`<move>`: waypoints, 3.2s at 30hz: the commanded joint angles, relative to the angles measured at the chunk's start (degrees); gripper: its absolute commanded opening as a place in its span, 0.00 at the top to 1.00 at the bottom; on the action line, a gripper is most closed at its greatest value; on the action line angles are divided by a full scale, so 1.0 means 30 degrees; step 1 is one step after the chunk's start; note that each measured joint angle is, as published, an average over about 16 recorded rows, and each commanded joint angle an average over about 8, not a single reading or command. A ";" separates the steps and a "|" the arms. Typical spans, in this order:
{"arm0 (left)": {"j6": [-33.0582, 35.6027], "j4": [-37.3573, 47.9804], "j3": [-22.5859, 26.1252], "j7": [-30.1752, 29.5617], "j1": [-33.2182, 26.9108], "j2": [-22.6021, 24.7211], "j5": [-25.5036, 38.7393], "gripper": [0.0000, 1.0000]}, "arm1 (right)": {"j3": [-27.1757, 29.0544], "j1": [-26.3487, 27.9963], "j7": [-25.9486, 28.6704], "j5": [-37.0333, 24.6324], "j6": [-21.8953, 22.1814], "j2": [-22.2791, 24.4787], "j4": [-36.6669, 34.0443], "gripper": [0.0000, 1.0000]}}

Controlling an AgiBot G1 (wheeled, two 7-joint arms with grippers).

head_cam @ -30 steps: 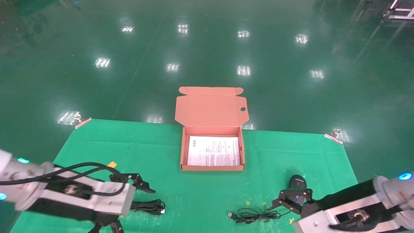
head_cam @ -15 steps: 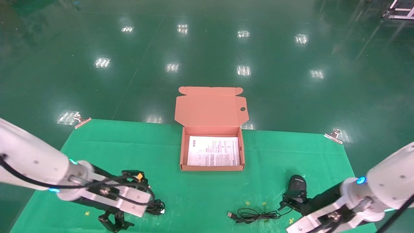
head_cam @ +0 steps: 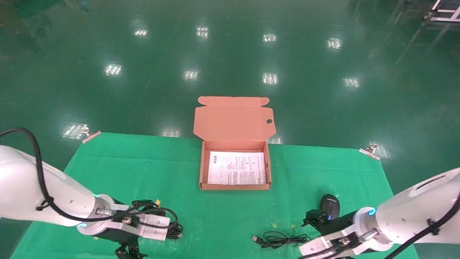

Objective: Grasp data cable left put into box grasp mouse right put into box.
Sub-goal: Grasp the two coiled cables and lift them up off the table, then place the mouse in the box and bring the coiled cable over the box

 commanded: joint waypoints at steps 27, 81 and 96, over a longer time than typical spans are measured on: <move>-0.3548 1.1189 -0.0651 0.3044 -0.0329 0.3227 -0.0866 0.08 | -0.0094 -0.1774 0.1040 -0.1502 0.3906 -0.2766 -0.4955 0.21; -0.3819 1.2096 -0.0685 0.3685 -0.0501 0.3507 -0.0936 1.00 | 0.0004 -0.1821 0.0621 -0.1497 0.4545 -0.2920 -0.5597 1.00; -0.3219 0.8550 -0.1709 0.3322 -0.2527 0.1017 -0.1473 1.00 | 0.1816 0.0340 0.3789 -0.2146 0.4766 -0.0153 -0.1899 1.00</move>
